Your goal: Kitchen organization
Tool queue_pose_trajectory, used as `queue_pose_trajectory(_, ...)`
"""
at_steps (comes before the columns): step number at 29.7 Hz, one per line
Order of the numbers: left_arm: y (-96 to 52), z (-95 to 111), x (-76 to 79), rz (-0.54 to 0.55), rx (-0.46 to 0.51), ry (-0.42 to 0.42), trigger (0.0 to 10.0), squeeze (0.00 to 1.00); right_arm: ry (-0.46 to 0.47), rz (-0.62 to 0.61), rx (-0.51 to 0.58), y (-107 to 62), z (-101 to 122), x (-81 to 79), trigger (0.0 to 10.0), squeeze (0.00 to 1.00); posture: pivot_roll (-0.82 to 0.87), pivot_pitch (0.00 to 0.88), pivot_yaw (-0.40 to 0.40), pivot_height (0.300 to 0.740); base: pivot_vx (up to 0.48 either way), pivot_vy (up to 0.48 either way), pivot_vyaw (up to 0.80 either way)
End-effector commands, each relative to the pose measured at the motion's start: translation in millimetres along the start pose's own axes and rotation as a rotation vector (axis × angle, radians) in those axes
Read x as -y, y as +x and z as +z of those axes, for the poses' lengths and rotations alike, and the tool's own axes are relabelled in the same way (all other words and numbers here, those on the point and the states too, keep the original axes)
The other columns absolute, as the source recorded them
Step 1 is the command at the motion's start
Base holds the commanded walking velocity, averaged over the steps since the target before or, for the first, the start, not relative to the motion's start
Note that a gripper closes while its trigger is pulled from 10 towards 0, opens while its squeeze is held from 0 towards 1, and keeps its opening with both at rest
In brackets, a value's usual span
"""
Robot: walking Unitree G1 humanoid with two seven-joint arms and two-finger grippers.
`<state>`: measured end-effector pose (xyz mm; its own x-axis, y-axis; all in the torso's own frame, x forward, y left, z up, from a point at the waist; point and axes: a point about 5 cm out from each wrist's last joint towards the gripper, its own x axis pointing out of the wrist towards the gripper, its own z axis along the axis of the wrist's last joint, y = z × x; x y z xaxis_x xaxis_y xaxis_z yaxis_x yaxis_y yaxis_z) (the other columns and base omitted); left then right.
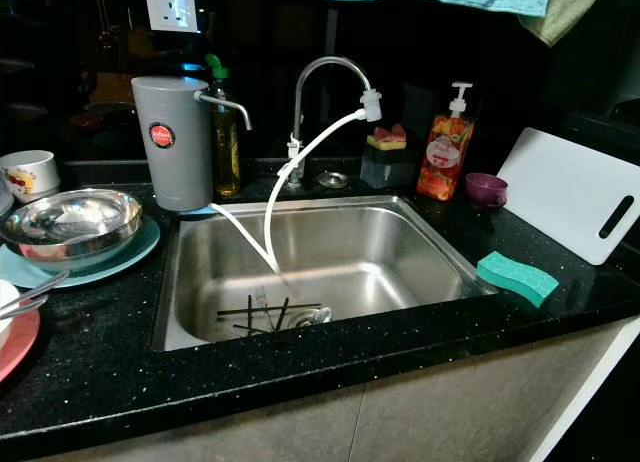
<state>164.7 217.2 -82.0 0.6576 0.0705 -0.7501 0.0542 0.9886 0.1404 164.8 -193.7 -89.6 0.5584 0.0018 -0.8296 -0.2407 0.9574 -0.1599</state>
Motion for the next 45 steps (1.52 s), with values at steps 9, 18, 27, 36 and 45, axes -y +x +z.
queue_pose_trajectory(9, 3.1, 10.3, -3.0, 0.006, 0.023, 0.008, 10.0, 0.00, 0.019, -0.013, -0.007, 0.3, 0.5, 2.2, 10.0, 0.00, 0.12, 0.000, -0.103, 0.740, 0.000, 0.000, 0.00)
queue_pose_trajectory(18, 3.0, 11.1, -4.0, 0.010, 0.031, 0.005, 10.0, 0.00, 0.021, -0.009, -0.007, 0.8, 1.6, -0.2, 10.0, 0.00, 0.12, 0.000, -0.106, 0.740, 0.000, 0.000, 0.00)
queue_pose_trajectory(27, 3.7, 14.8, -6.2, 0.004, 0.041, 0.020, 10.0, 0.00, 0.042, -0.008, -0.002, 1.3, 2.8, -3.3, 10.0, 0.00, 0.13, 0.000, -0.092, 0.740, 0.000, 0.000, 0.00)
queue_pose_trajectory(36, 3.8, 15.7, -7.7, 0.007, 0.043, 0.029, 10.0, 0.00, 0.041, 0.002, -0.012, 0.9, -0.4, -6.9, 10.0, 0.00, 0.13, 0.000, -0.087, 0.740, 0.000, 0.000, 0.00)
queue_pose_trajectory(45, 3.9, 16.5, -8.9, 0.003, 0.044, 0.031, 10.0, 0.00, 0.041, -0.008, -0.018, 0.3, -2.5, -5.3, 10.0, 0.00, 0.13, 0.000, -0.083, 0.740, 0.000, 0.000, 0.00)
